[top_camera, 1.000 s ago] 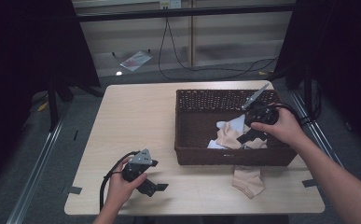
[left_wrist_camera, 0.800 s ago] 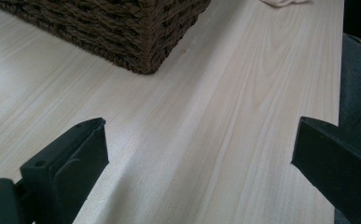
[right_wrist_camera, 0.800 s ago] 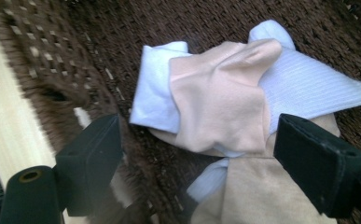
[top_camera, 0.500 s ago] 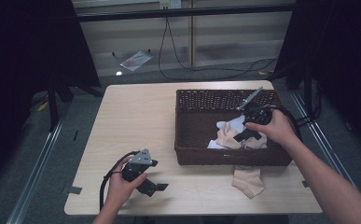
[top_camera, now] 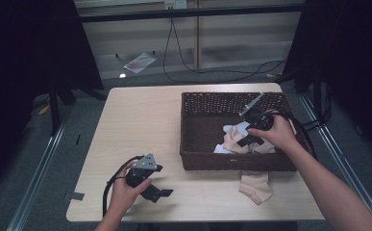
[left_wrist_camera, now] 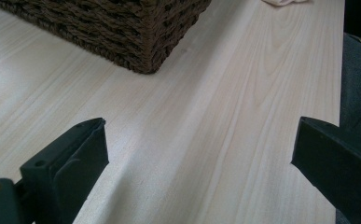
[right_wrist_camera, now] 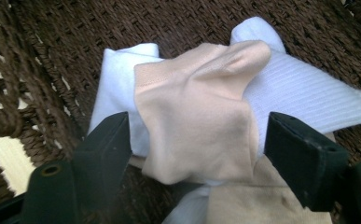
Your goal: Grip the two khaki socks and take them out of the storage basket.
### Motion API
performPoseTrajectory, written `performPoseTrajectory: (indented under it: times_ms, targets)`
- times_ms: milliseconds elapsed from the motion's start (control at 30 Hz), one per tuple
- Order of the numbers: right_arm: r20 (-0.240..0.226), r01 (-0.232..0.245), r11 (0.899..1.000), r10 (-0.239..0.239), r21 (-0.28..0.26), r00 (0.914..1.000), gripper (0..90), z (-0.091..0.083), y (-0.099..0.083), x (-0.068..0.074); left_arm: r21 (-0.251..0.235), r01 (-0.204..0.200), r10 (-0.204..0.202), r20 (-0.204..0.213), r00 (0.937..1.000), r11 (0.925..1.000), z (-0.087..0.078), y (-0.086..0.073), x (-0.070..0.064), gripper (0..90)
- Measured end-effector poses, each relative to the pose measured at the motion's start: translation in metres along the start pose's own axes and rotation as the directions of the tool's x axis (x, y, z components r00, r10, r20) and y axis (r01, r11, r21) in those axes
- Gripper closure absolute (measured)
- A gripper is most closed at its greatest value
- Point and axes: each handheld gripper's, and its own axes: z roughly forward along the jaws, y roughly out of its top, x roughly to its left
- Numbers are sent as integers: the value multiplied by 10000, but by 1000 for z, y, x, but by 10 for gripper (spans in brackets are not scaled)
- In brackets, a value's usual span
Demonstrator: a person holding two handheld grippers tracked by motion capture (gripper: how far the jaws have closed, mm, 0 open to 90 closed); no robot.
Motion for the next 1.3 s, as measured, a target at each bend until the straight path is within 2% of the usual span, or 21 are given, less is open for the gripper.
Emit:
performPoseTrajectory:
  times_ms: [200,267,433,467,600,667,800,833,867,933,967,1000,1033,1067,1300]
  targets:
    - [-55,107,9999,-106,106,9999,261,7,1,-1,-15,12,-12,4,10000,10000,0,0,0,32]
    - [-64,-61,10000,62,61,10000,264,10,1,0,20,-2,2,-20,10000,10000,-1,0,0,32]
    - [-28,-56,10000,56,67,10000,273,15,1,1,16,17,-17,2,10000,10000,0,0,0,32]
    - [-30,79,9998,-79,191,10000,274,18,2,1,16,-13,13,-16,10000,10000,0,0,0,32]
    - [177,125,9991,-133,414,9998,290,23,1,-1,34,-53,53,18,10000,10000,0,0,0,32]
    - [174,166,9990,-173,408,9997,420,23,1,-1,55,-51,51,8,10000,10000,0,0,0,32]
    - [73,217,9986,-220,481,9997,526,25,2,-2,-21,-12,12,-2,10000,10000,0,0,-1,32]
    - [73,217,9986,-220,481,9997,526,25,2,-2,-21,-12,12,-2,10000,10000,0,0,-1,33]
    - [-27,265,9981,-264,561,9996,637,26,2,-4,-21,-20,20,-8,10000,10000,0,0,-1,33]
    - [-73,237,9980,-233,593,9997,672,27,2,-3,-61,-21,21,5,10000,10000,0,0,0,33]
    - [-156,310,9972,-300,677,9994,754,27,2,-3,-79,-17,17,0,10000,10000,0,0,0,33]
    - [-156,310,9972,-300,677,9994,754,27,2,-3,-79,-17,17,0,10000,10000,0,0,0,33]
    - [-260,213,9969,-194,751,9995,835,26,2,-2,-55,-24,24,-9,10000,10000,0,0,0,33]
    - [-270,371,9968,-353,706,9990,850,25,2,-2,-59,-22,22,-1,10000,10000,0,0,0,33]
    - [-402,307,9952,-270,929,9988,876,11,2,-1,-72,-18,18,-13,10000,10000,-1,0,0,33]
